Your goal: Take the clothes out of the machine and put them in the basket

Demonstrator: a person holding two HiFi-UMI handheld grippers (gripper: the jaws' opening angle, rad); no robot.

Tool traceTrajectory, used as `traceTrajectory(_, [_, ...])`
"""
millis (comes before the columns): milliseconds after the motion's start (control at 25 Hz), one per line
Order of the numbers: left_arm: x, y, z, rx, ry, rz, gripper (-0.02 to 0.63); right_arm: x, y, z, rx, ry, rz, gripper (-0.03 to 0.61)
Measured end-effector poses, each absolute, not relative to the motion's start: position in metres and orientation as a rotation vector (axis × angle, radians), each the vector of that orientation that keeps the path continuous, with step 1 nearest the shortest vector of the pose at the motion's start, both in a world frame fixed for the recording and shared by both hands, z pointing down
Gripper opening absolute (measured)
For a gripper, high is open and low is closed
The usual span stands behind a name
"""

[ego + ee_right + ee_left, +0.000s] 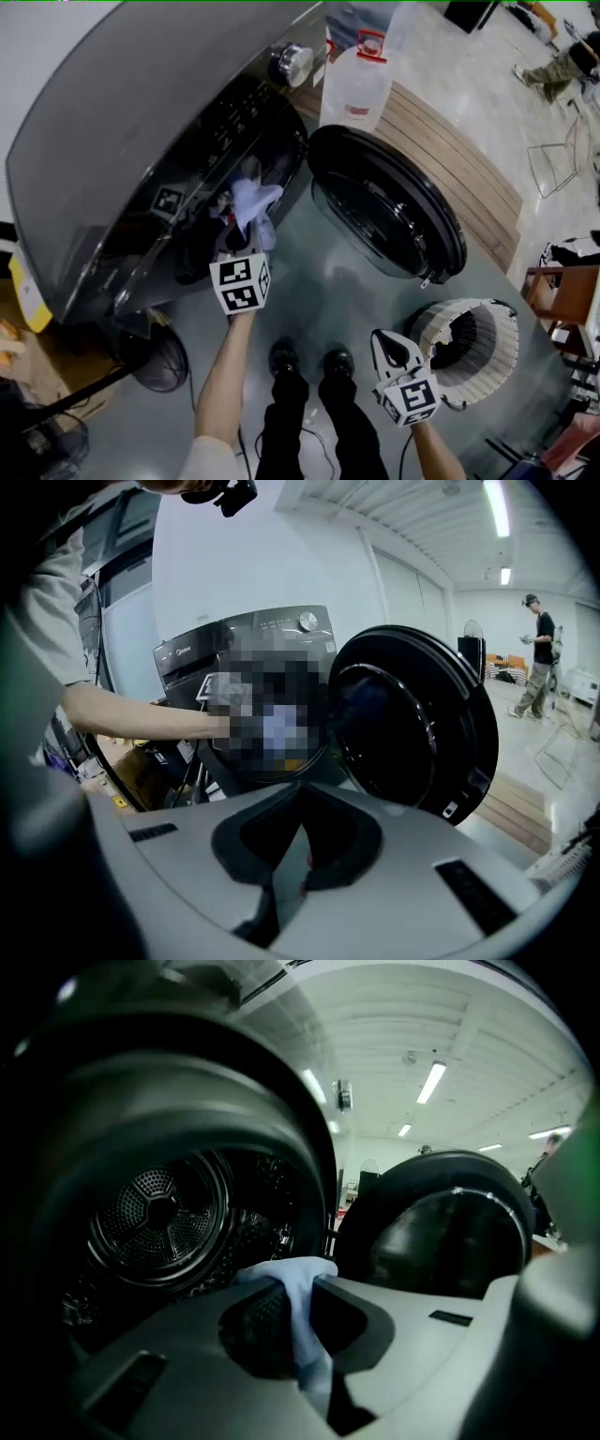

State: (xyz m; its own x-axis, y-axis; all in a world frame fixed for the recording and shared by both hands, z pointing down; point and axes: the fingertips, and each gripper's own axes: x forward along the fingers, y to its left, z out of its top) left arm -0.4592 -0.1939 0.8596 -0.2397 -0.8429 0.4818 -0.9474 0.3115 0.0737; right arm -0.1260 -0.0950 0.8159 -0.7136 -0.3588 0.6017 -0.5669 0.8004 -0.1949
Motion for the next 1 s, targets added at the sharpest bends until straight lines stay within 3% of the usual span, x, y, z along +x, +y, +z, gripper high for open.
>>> traceTrajectory(680, [-0.395, -0.115, 0.631, 1.685, -2.141, 0.303, 0.032, -0.124, -0.085, 0.628, 0.695, -2.516, 0.436, 0.022])
traceTrajectory(1000, [-0.363, -0.097, 0.506, 1.725, -2.168, 0.102, 0.032, -0.106, -0.085, 0.542, 0.731, -2.554, 0.378, 0.022])
